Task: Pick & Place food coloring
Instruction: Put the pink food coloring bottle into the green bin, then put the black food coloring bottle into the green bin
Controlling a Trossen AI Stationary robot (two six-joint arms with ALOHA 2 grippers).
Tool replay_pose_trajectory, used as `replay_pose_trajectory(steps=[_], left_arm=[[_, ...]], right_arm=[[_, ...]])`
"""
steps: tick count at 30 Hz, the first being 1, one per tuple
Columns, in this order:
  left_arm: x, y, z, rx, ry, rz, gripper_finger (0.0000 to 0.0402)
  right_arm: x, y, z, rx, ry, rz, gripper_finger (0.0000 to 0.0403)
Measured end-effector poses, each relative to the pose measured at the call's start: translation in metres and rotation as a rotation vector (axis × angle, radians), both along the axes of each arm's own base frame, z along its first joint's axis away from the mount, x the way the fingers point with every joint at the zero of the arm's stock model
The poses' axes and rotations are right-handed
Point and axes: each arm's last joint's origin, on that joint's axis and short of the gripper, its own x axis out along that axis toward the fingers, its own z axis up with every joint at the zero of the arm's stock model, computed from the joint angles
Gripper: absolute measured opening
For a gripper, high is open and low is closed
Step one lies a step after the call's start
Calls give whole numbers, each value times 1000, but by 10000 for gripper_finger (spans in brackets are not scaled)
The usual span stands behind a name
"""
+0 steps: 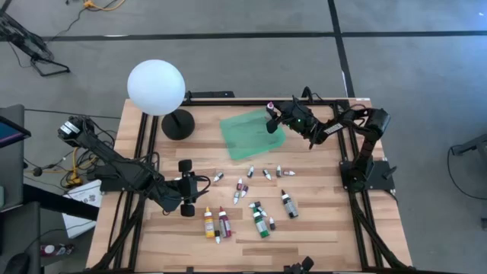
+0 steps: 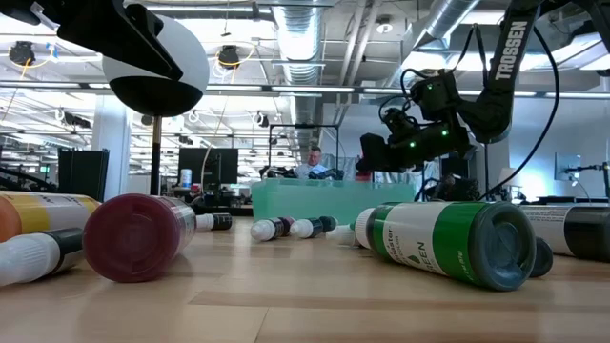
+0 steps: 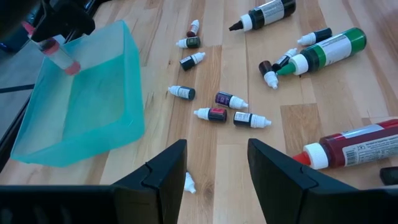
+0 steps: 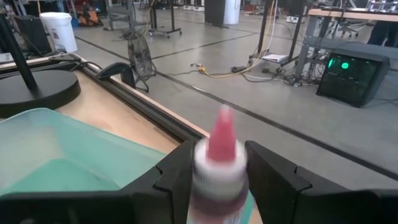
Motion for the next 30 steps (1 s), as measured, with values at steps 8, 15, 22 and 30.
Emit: replay_pose_trajectory(steps=[8, 15, 22, 30], left_arm=[[0, 0, 0, -5, 0, -1, 165], [0, 0, 0, -5, 1, -1, 165], [0, 0, 0, -6, 1, -2, 165], [0, 0, 0, -5, 3, -3, 165]], right_arm=[[0, 0, 0, 0, 0, 1, 160], [2, 1, 6, -31, -48, 7, 170], [-1, 11, 37, -99, -35, 36, 173], [-21, 51, 87, -51, 68, 124, 167]])
